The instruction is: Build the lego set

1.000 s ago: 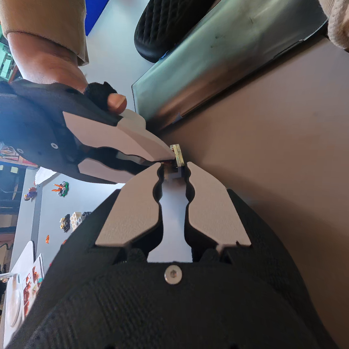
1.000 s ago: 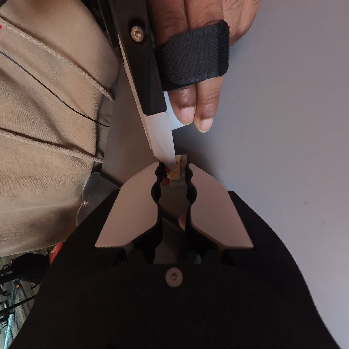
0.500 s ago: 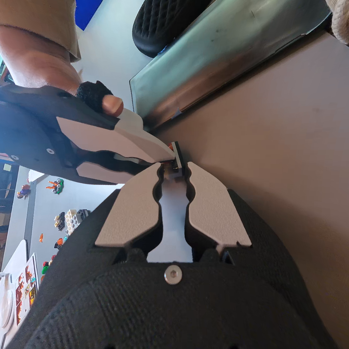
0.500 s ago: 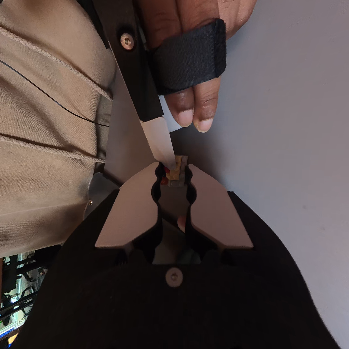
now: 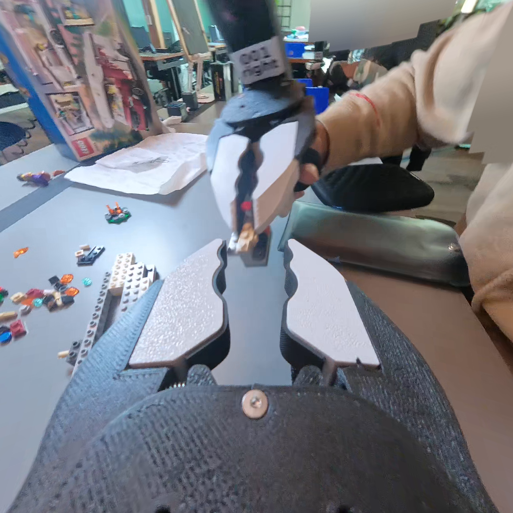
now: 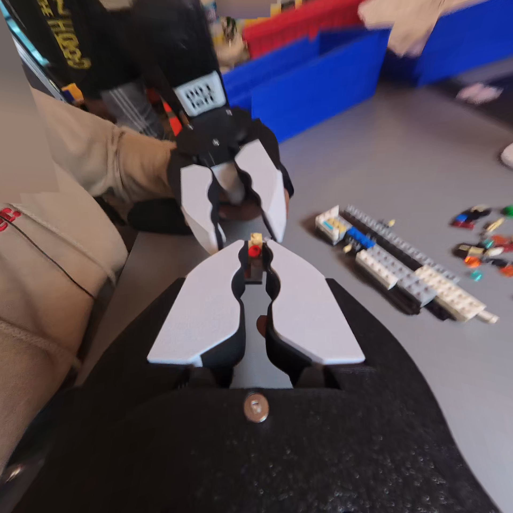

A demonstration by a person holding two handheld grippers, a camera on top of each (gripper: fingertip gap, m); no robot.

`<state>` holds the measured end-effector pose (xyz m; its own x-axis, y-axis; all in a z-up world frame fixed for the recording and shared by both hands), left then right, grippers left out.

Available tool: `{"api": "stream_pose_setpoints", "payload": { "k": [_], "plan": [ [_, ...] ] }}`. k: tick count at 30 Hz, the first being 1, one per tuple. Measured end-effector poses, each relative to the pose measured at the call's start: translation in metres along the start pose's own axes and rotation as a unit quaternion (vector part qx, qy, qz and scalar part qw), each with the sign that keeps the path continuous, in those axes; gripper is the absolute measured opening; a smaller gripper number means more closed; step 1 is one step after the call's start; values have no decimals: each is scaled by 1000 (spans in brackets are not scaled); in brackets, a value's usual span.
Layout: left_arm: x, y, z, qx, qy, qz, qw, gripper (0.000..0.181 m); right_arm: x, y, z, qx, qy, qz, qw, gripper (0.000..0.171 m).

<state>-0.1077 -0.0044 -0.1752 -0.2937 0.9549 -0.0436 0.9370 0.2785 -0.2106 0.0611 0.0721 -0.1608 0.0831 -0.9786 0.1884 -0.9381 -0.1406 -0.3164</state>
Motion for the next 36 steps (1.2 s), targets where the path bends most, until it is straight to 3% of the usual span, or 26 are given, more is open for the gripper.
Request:
{"api": "stream_pose_setpoints", "payload": {
  "k": [2,9,19,22,25,29,34,36],
  "plan": [
    [3,1,1,-1,-26,-18,999,29,8,-1,-1,-14,-41,37,998,9],
    [2,15,24,141,-3,-22,990,17,8,3,21,62,-60,64,994,0],
    [4,14,26,160,-3,-22,987,17,-11,-20,16,50,-68,113,990,6],
    [5,9,18,104,-20,-15,994,17,-8,-17,19,64,-74,99,990,12],
    [10,-6,1,-45,-85,14,995,17,1,-8,18,42,-75,62,994,21],
    [16,-24,-10,-231,-179,69,954,16,15,9,7,-28,-31,6,999,36],
    [15,-21,-9,-294,-215,78,928,17,20,25,-7,-85,44,-14,995,39],
    [14,-20,-9,-301,-217,74,925,16,22,28,-8,-94,44,18,994,30]
  ]
}}
Point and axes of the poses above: each gripper's, where its closed fingertips meet, y out along the fingers, z out of its underside, x = y × z across the jaws, the point moved 10 cm from there along -y, back along the fingers, and after that the axes turned 9 degrees about z, right-handed, at the moved point
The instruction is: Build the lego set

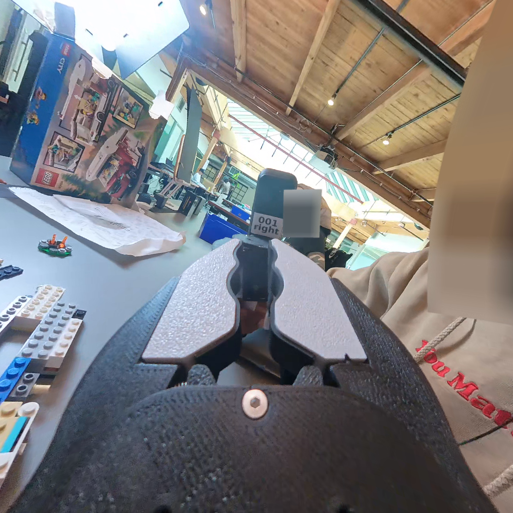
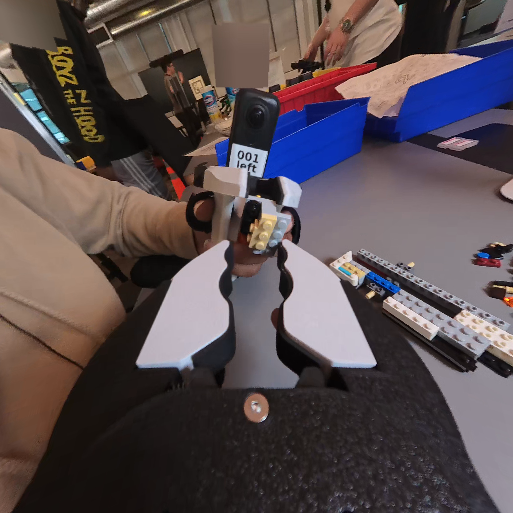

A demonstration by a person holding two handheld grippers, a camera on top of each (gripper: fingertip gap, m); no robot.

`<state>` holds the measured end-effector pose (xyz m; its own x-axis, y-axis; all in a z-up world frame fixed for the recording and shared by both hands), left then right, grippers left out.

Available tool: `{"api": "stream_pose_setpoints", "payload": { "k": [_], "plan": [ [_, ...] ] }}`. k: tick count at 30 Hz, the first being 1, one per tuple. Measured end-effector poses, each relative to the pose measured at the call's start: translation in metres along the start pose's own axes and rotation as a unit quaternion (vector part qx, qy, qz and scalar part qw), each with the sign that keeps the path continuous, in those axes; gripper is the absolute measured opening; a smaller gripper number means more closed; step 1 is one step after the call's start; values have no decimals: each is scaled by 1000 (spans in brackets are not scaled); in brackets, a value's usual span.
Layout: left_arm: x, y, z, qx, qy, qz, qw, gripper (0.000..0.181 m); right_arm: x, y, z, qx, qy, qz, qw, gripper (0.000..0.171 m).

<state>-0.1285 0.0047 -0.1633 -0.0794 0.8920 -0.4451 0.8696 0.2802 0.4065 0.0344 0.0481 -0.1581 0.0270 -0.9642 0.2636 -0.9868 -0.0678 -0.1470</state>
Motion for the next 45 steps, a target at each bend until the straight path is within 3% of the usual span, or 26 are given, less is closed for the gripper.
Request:
{"api": "stream_pose_setpoints", "payload": {
  "k": [4,7,10,14,18,23,30,33,36,39,41,45],
  "plan": [
    [-1,1,0,7,6,-6,1000,16,-3,-5,-1,17,34,-14,999,26],
    [-1,1,0,34,17,-2,999,17,-9,-11,-2,44,80,-70,993,25],
    [-7,2,-2,103,103,-10,989,30,-19,-19,-4,39,143,-114,982,17],
    [-16,9,8,206,240,-51,947,35,-24,-20,-1,36,180,-136,973,18],
    [-20,13,13,239,349,-94,901,46,-23,-16,5,62,210,-162,962,18],
    [-25,13,16,276,397,-81,871,42,-26,-13,14,99,261,-189,941,18],
    [-24,12,18,290,399,-82,866,35,-29,-14,18,127,294,-216,922,22],
    [-18,10,12,259,350,-97,895,35,-42,-31,3,120,232,-159,952,28],
    [-9,5,6,235,279,-114,924,34,-65,-65,-13,153,38,21,987,22],
    [0,2,6,233,238,-124,935,34,-84,-87,-3,243,-105,148,953,18],
    [4,1,9,248,227,-128,933,35,-86,-86,13,314,-137,148,928,18],
    [7,3,17,273,214,-119,930,35,-80,-67,29,365,-159,120,909,18]
  ]
}}
Point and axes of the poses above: each gripper's, where its closed fingertips meet, y out along the fingers, z out of its underside, x = y × z across the jaws, the point moved 10 cm from there along -y, back along the fingers, and after that the axes turned 9 degrees about z, right-handed, at the moved point
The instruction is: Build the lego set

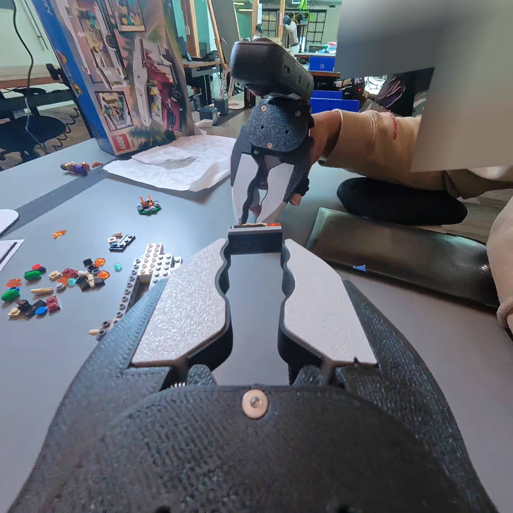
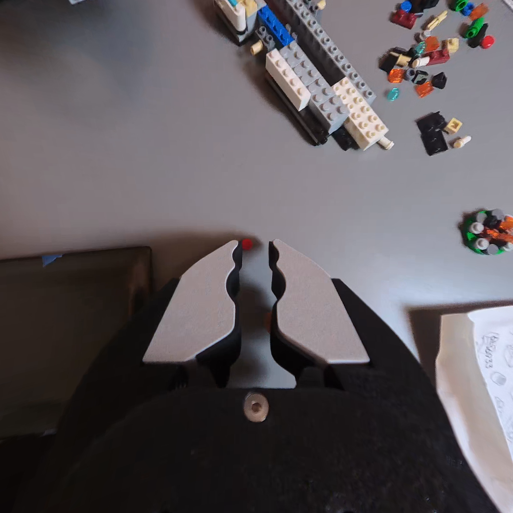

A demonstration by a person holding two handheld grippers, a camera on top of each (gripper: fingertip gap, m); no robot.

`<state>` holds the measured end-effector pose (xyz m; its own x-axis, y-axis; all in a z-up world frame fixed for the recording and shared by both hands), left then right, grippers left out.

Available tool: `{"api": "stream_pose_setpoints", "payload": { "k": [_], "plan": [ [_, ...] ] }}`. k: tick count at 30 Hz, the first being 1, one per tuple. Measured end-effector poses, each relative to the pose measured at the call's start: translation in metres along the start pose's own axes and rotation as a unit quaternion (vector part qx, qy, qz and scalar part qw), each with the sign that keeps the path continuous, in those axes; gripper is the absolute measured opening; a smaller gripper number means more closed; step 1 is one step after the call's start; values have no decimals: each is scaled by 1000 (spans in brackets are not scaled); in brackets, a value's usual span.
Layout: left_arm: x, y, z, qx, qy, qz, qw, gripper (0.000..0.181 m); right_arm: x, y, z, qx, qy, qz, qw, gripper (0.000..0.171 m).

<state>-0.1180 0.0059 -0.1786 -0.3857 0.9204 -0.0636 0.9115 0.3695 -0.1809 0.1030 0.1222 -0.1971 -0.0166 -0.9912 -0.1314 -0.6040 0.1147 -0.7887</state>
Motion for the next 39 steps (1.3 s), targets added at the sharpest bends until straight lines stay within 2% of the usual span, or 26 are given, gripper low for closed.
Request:
{"api": "stream_pose_setpoints", "payload": {
  "k": [6,15,19,22,27,30,39],
  "plan": [
    [1,1,1,2,-6,10,1000,35,4,6,-5,41,-21,1,999,14],
    [0,1,0,-17,-4,24,1000,35,5,6,-14,31,-23,-25,999,8],
    [-2,-2,-4,-41,6,34,999,35,8,-31,-66,-96,-39,-72,992,7],
    [-5,-3,-6,-51,9,40,998,35,15,-50,-107,-121,-96,-110,982,7],
    [-8,-6,-11,-60,14,45,997,35,26,-46,-139,-69,-150,-154,974,8],
    [-9,-8,-13,-60,19,41,997,35,27,-40,-142,-37,-153,-167,973,8],
    [-10,-9,-15,-54,30,39,997,35,28,-40,-148,-18,-148,-175,973,8]
  ]
}}
Point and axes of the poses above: each gripper's, where its closed fingertips meet, y out along the fingers, z out of its underside, x = y × z across the jaws, the point moved 10 cm from there along -y, back along the fingers, and after that the axes turned 9 degrees about z, right-handed, at the moved point
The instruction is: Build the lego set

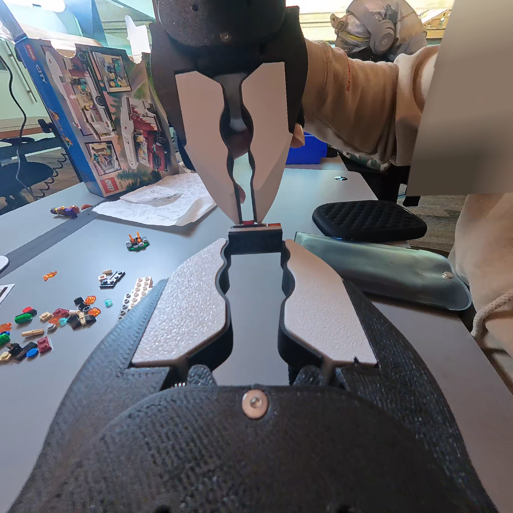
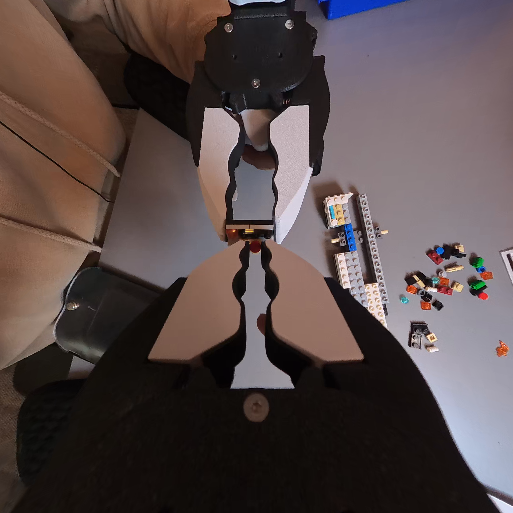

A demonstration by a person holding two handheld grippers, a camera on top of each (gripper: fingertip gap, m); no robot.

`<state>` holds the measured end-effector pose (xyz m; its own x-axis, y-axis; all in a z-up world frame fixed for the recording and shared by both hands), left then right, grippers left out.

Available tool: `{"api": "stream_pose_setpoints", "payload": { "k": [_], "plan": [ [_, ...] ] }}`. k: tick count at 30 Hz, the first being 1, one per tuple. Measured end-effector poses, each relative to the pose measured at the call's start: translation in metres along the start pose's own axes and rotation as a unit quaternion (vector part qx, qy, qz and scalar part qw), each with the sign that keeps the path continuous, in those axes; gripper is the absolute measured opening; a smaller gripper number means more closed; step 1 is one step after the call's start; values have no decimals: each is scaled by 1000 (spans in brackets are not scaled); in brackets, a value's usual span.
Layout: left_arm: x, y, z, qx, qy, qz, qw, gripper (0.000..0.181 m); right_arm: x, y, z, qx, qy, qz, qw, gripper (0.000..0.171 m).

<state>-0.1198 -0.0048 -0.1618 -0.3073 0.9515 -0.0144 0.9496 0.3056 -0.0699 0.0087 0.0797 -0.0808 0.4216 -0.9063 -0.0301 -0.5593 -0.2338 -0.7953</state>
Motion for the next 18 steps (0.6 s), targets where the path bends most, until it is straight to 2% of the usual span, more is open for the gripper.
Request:
{"api": "stream_pose_setpoints", "payload": {
  "k": [18],
  "plan": [
    [0,-4,-6,-19,4,-9,1000,34,1,-3,-17,31,-1,12,999,8]
  ]
}}
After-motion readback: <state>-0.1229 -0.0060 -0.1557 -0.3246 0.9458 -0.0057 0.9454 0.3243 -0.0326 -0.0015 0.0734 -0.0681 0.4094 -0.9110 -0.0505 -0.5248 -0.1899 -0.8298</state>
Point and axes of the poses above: each gripper's, where its closed fingertips meet, y out along the fingers, z out of its underside, x = y × z across the jaws, the point moved 10 cm from there along -y, back along the fingers, and after that the axes turned 9 degrees about z, right-handed, at the moved point
